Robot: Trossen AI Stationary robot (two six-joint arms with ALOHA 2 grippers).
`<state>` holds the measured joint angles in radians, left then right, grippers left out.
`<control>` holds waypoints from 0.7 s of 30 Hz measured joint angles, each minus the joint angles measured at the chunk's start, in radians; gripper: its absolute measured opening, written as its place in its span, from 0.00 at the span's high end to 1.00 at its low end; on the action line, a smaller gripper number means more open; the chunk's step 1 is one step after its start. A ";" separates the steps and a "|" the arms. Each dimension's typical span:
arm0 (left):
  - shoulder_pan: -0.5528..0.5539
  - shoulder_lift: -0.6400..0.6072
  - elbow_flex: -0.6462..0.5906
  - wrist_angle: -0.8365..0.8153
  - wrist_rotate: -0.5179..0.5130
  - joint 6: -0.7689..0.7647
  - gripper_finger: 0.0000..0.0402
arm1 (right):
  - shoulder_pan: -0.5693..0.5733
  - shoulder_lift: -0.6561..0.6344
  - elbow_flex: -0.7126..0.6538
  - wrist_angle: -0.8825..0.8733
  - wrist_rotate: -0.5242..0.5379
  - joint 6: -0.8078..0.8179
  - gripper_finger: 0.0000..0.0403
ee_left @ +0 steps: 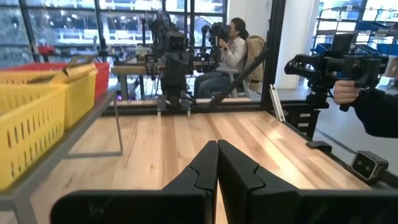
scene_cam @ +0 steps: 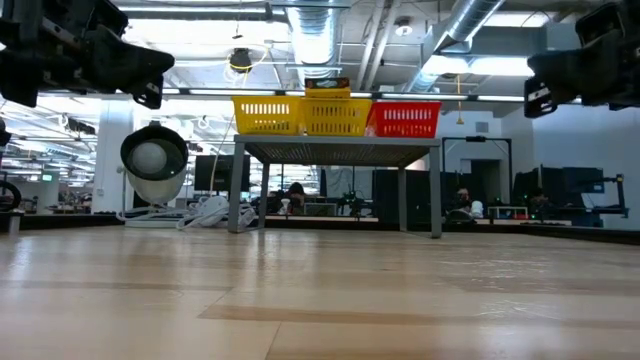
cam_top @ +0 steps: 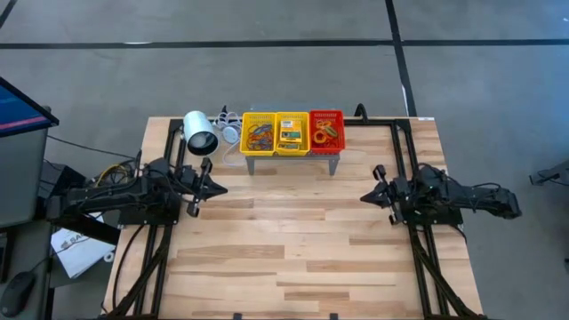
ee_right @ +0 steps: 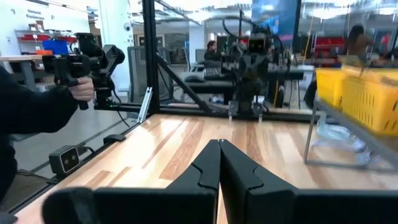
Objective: Pick & Place Office Desk Supplies
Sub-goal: Return to Home Position
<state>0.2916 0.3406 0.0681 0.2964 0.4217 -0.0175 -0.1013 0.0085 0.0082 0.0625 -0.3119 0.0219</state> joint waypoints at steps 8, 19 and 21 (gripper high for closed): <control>0.000 0.000 0.000 0.077 -0.027 0.039 0.99 | 0.000 -0.006 -0.001 0.054 0.025 -0.075 1.00; 0.000 0.000 0.000 0.090 -0.187 0.086 0.99 | 0.000 -0.006 -0.001 0.047 0.205 -0.090 1.00; 0.000 0.000 0.000 0.106 -0.189 0.091 0.99 | 0.000 -0.006 -0.001 0.048 0.205 -0.098 1.00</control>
<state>0.2916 0.3401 0.0681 0.4028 0.2328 0.0734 -0.1008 0.0021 0.0071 0.1104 -0.1066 -0.0764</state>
